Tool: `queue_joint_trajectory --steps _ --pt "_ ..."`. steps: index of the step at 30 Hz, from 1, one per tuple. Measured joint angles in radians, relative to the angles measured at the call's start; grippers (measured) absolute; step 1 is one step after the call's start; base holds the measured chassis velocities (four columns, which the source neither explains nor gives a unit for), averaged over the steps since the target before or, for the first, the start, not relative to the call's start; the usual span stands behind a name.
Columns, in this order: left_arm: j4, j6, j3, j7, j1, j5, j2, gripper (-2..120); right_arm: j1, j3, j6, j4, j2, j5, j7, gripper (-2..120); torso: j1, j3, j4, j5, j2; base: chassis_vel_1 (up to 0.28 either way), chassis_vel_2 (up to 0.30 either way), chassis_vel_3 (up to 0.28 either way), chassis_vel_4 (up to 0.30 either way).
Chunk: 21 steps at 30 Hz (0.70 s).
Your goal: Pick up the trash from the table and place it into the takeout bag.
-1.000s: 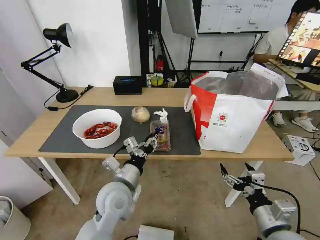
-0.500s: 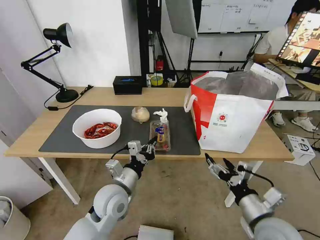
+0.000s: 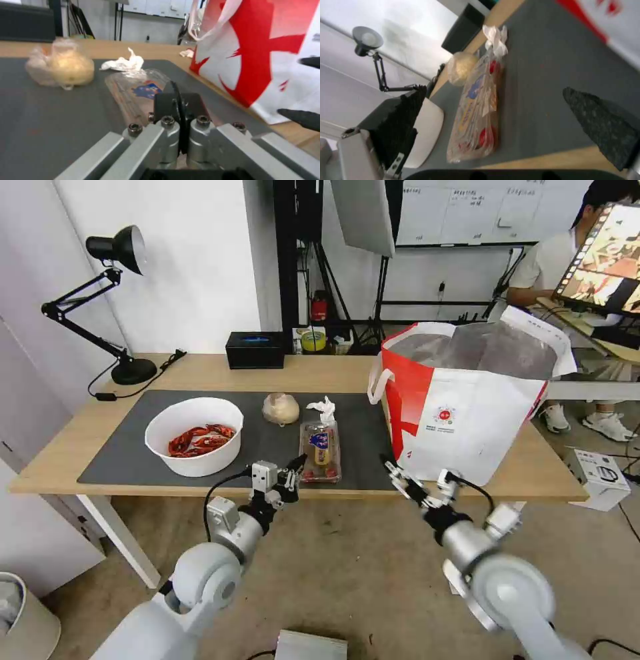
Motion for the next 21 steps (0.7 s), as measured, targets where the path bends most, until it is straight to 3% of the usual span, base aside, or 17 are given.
queue_joint_trajectory --steps 9,21 --pt "0.061 -0.033 0.019 0.034 -0.026 0.096 -0.015 0 0.193 -0.099 -0.008 -0.156 0.031 0.074 0.026 100 0.000 0.000 0.0001 -0.0001 0.000 0.000 0.000 0.000 0.000" --pt "0.107 -0.065 0.036 0.061 -0.027 0.173 -0.064 0 0.274 -0.169 -0.016 -0.246 0.083 0.050 0.030 100 0.000 0.000 0.0000 0.0000 0.000 0.000 0.000 0.000 0.000"
